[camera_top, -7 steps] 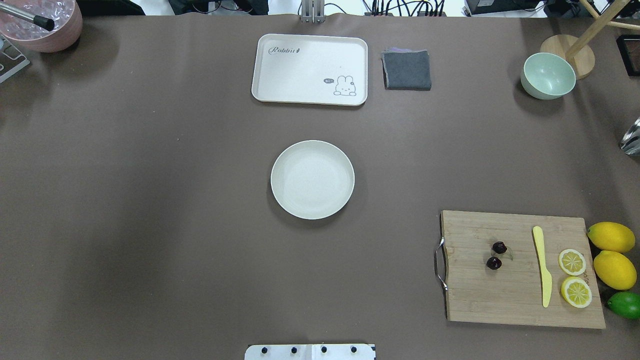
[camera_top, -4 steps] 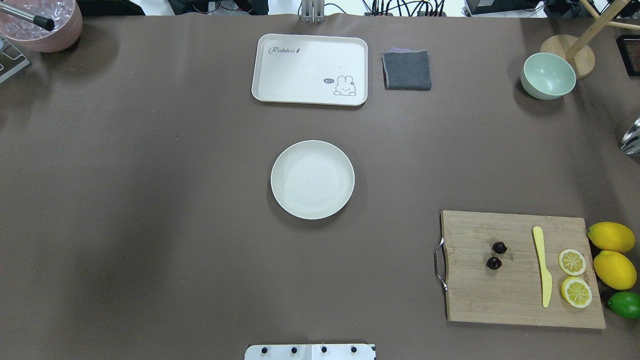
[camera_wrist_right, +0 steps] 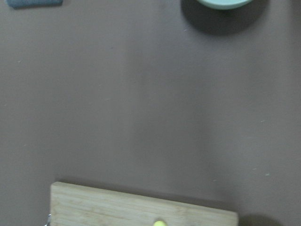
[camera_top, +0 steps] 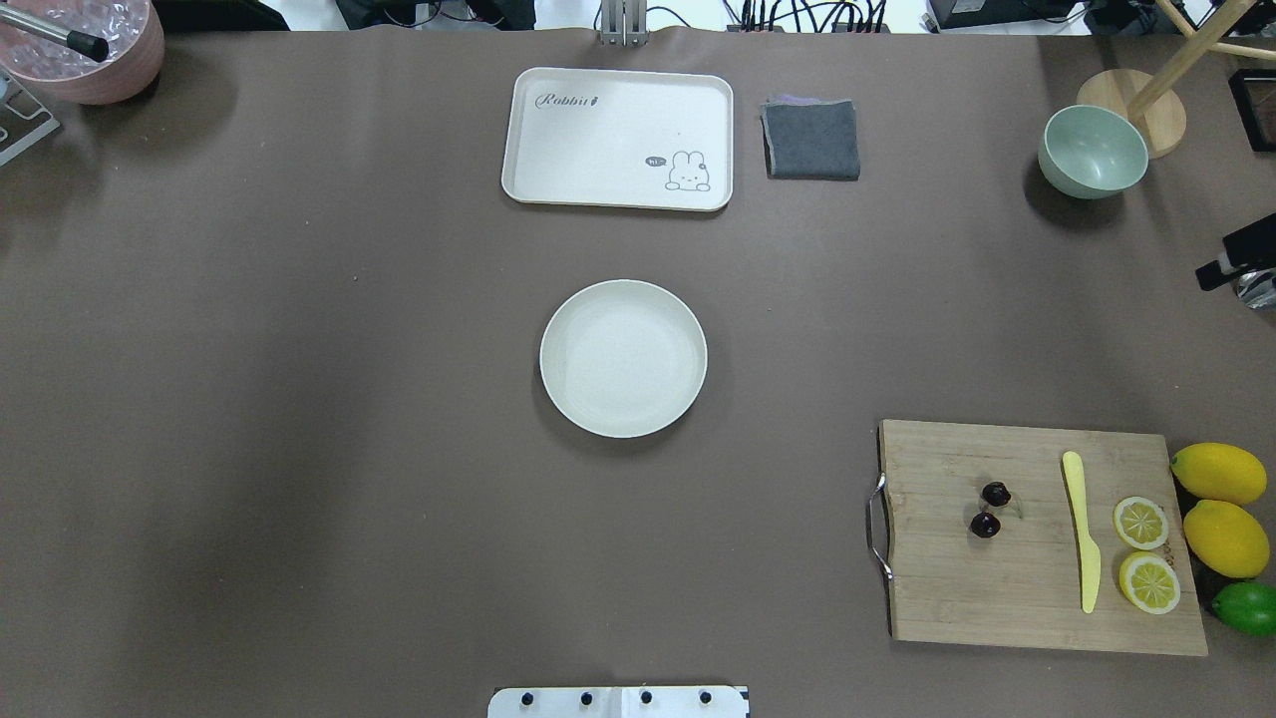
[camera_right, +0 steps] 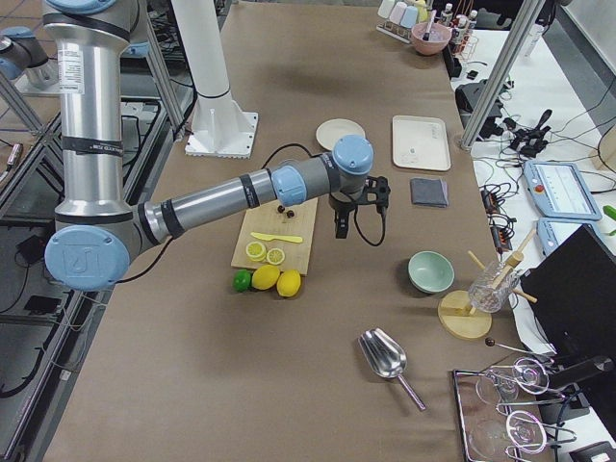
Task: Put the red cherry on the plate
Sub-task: 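Move the right gripper over the dark cherries on the cutting board, then lower the right gripper and pinch one dark red cherry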
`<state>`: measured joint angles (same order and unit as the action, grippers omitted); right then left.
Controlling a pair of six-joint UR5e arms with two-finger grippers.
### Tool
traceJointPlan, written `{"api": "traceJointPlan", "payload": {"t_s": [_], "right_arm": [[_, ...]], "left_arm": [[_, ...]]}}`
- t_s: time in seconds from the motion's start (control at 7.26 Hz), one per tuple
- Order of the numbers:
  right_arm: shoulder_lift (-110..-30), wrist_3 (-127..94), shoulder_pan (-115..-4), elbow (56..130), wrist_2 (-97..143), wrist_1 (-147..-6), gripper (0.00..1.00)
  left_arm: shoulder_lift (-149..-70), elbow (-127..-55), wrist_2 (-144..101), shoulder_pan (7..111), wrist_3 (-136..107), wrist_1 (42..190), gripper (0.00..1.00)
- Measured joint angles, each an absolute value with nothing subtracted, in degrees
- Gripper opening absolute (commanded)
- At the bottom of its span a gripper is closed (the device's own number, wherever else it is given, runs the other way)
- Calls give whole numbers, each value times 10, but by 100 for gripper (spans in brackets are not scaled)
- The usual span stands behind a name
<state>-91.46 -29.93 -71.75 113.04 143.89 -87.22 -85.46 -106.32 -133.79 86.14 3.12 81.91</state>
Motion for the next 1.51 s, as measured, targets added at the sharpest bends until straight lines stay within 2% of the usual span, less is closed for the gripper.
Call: {"api": "traceJointPlan", "payload": {"t_s": [0.55,1.1,1.51], "right_arm": [[-947,-498,-558,1171,1341,-782,100],[-977,-640,-428,1176,1231,-715,100],[-983,-672,-377,1172,1193,-700,100]], "left_arm": [[-855,-1065,-1339,861,28,823,99],[-855,-1069,-1338,860,26,825,99],[-854,-1070,-1338,860,27,830,99]]}}
